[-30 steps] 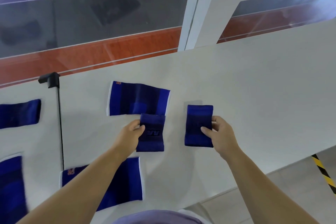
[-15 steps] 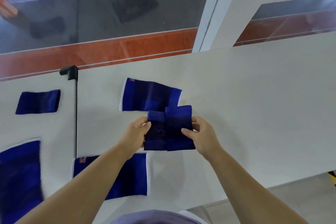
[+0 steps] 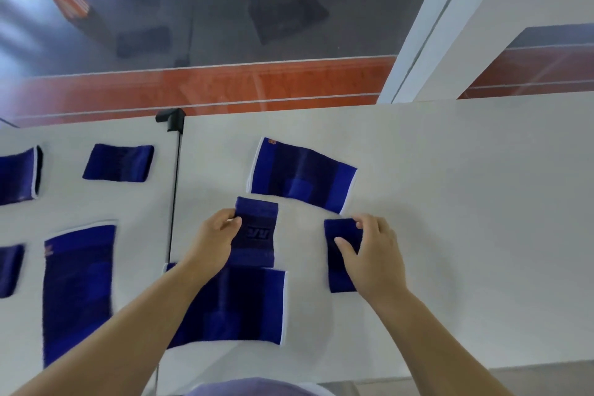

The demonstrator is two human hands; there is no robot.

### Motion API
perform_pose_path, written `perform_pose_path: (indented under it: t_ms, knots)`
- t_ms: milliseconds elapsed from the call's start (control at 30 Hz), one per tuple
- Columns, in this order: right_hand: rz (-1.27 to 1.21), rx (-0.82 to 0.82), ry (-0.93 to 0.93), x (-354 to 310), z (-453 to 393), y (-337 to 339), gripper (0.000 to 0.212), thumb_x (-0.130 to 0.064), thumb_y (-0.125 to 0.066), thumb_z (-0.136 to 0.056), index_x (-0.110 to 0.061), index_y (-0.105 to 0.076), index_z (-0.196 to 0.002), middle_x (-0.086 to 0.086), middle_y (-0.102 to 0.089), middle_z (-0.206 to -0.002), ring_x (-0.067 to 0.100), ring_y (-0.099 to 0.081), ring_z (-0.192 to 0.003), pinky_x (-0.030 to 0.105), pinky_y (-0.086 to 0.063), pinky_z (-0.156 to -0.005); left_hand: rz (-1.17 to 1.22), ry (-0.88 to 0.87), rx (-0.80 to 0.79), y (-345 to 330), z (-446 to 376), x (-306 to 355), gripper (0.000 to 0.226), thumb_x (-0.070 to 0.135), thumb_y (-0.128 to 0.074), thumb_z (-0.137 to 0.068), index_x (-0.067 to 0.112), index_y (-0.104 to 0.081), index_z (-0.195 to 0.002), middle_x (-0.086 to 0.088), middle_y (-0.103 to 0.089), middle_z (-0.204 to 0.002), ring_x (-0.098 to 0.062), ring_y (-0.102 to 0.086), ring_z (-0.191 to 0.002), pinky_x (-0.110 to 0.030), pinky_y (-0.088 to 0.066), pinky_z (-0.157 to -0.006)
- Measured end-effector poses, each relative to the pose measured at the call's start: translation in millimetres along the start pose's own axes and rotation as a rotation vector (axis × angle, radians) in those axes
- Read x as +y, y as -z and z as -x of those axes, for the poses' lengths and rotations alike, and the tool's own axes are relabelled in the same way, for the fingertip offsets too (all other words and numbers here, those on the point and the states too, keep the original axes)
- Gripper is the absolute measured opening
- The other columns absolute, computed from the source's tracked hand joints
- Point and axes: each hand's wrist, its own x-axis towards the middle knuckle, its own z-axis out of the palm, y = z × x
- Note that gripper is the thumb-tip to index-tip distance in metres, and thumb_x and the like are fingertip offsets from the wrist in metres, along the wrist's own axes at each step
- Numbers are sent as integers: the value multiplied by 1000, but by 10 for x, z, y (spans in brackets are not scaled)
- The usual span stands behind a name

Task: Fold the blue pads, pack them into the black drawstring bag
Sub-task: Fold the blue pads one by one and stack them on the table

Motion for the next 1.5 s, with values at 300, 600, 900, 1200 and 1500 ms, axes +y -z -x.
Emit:
perform_pose_path:
  t_ms: [300,600,900,1200,1500]
  knots:
    - [144,-559,330,-1098,-146,-490,40,-42,-57,-89,-22,-51,-124,-6,-57,-119,10,-55,-100,27,-47,-89,87,14,109,994,214,-353,23,19,-42,-99,21,-65,-95,-16,-70,-97,-39,-65,-96,-59,-51,-88]
    - [295,-647,397,-2319,47,-1377,46,-44,-54,-90,-21,-47,-130,-2,-55,-128,17,-58,-106,32,-46,-91,113,29,237,2356,397,-953,18,20,-45,-98,21,-63,-101,-3,-71,-93,-24,-67,-89,-42,-55,-81]
    - [262,-548,472,-3261,289,-2310,33,-40,-54,-91,-19,-56,-117,-3,-62,-112,16,-57,-98,32,-49,-83,226,66,353,3524,371,-1569,18,16,-48,-97,23,-65,-98,-7,-72,-95,-28,-67,-91,-46,-55,-83]
    - [281,-518,609,-3923,500,-3191,31,-29,-55,-92,-10,-56,-116,5,-60,-111,22,-54,-103,33,-48,-87,246,128,445,4240,424,-2044,21,15,-45,-97,30,-58,-93,-4,-67,-100,-23,-63,-91,-34,-51,-73]
    - [478,-575,691,-4312,555,-3607,42,-30,-56,-92,-6,-46,-125,10,-51,-126,28,-45,-114,36,-42,-97,332,173,446,4386,412,-2191,19,18,-43,-99,22,-61,-98,-2,-66,-96,-18,-61,-86,-28,-49,-70]
